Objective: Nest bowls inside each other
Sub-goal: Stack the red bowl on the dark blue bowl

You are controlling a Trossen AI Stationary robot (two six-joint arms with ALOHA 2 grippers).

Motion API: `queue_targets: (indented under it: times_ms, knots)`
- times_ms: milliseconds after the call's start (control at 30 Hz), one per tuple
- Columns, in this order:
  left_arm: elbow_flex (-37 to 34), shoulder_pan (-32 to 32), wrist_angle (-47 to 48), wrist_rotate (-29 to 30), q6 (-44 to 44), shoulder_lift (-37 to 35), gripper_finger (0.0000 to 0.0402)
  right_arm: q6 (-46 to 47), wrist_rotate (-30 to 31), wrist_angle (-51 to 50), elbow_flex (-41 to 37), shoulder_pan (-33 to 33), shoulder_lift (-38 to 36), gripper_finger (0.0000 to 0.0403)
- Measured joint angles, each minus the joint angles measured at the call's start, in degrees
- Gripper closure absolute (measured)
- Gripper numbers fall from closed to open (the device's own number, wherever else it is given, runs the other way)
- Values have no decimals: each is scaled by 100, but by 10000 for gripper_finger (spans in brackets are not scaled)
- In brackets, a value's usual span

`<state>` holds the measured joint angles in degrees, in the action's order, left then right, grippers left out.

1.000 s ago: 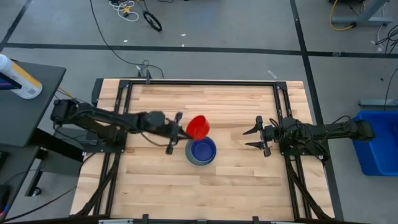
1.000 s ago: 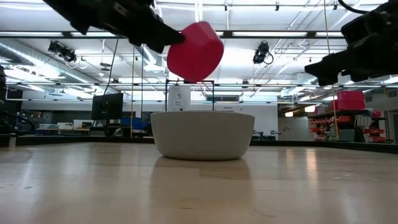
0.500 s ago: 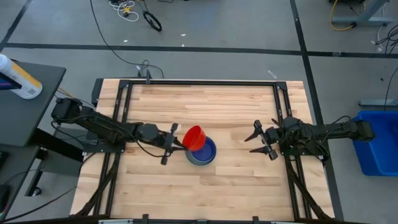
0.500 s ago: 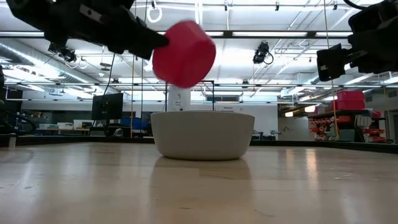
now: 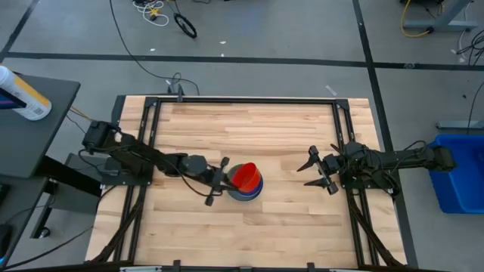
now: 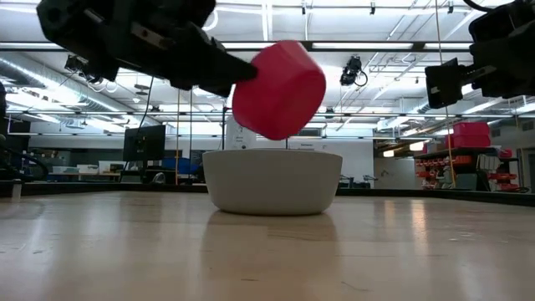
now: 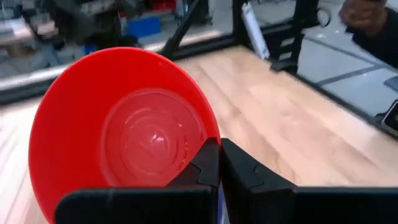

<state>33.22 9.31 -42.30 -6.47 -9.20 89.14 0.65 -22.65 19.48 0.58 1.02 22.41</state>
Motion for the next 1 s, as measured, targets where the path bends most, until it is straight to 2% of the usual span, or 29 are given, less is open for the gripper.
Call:
queue_targets:
  times_ms: [200, 500, 733, 1000]
  knots:
    - [129, -209, 549, -170, 162, 2, 396, 40, 0, -35, 0, 0, 0, 128]
    - [743, -279, 2072, -159, 25, 2, 396, 18, 0, -15, 0, 0, -1, 141]
    - [1536, -185, 3594, 177, -232, 2, 396, 43, 0, -35, 0, 0, -1, 159]
    - [2031, 57, 4732, 706, -370, 2, 396, 145, -2, -36, 0, 0, -2, 175]
